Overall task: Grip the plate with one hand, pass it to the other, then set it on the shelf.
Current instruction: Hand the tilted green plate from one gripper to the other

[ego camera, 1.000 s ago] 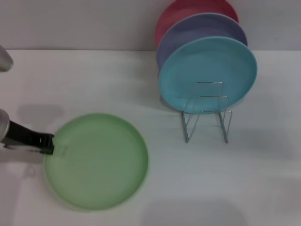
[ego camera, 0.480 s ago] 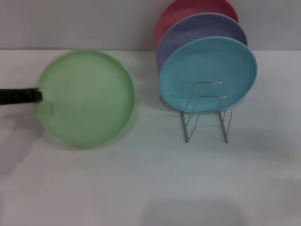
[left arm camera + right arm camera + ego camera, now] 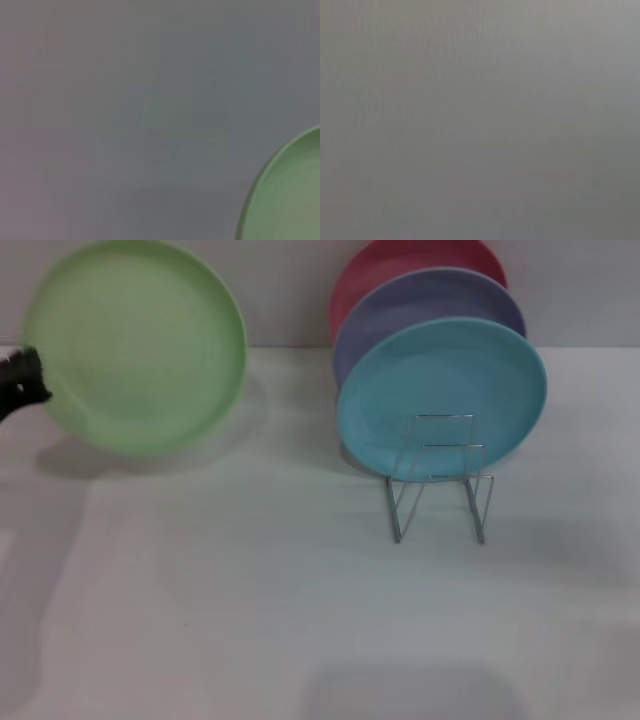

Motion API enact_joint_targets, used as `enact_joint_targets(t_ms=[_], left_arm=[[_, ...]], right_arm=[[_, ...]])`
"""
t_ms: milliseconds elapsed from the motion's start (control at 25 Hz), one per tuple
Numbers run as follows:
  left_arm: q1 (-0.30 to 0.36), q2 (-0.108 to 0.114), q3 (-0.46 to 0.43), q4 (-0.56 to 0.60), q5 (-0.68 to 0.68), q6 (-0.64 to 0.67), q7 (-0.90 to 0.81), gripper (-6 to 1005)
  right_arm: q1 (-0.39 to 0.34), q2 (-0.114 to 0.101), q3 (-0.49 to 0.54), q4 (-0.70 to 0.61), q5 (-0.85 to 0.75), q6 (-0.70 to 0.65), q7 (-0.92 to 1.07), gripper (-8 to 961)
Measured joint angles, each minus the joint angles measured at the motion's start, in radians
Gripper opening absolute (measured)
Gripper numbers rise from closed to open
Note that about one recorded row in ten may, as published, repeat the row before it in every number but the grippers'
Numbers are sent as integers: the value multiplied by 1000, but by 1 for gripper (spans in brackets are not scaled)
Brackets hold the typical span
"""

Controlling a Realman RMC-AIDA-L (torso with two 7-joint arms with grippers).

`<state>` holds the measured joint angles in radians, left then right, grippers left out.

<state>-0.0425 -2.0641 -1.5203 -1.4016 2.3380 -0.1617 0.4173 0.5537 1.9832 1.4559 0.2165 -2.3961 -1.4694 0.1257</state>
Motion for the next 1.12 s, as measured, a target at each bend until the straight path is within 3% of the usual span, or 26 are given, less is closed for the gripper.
enact_joint_targets(t_ms=[160, 200, 320, 360, 400, 440, 520, 680, 880, 1120], left_arm=[[29, 5, 192, 116, 10, 420, 7, 33], [29, 5, 192, 116, 10, 420, 7, 34], [16, 5, 312, 216, 14, 639, -16, 34], [-1, 5, 385, 287, 28, 791, -60, 34], [-1, 5, 385, 287, 28, 791, -60, 34], [-15, 5, 428, 335, 44, 879, -105, 34], [-59, -1, 528, 498, 119, 1125, -263, 34], [-66, -7, 572, 553, 122, 1213, -282, 34], [-52, -9, 596, 558, 87, 1226, -277, 33], [-51, -14, 692, 562, -97, 1270, -182, 34]], right_arm=[[-2, 1, 0, -2, 0, 0, 0, 803], [-2, 1, 0, -2, 0, 0, 0, 803], [-10, 3, 0, 0, 0, -1, 0, 803], [-14, 4, 0, 2, -1, -2, 0, 803], [-14, 4, 0, 2, -1, -2, 0, 803], [-17, 5, -1, 2, -3, -5, 0, 804], [-33, 11, -9, 7, -7, -10, 3, 804], [-48, 15, -13, 16, -32, -11, 6, 804], [-72, 20, -13, 32, -126, -11, 5, 802], [-141, 38, -15, 100, -341, -20, -51, 802]])
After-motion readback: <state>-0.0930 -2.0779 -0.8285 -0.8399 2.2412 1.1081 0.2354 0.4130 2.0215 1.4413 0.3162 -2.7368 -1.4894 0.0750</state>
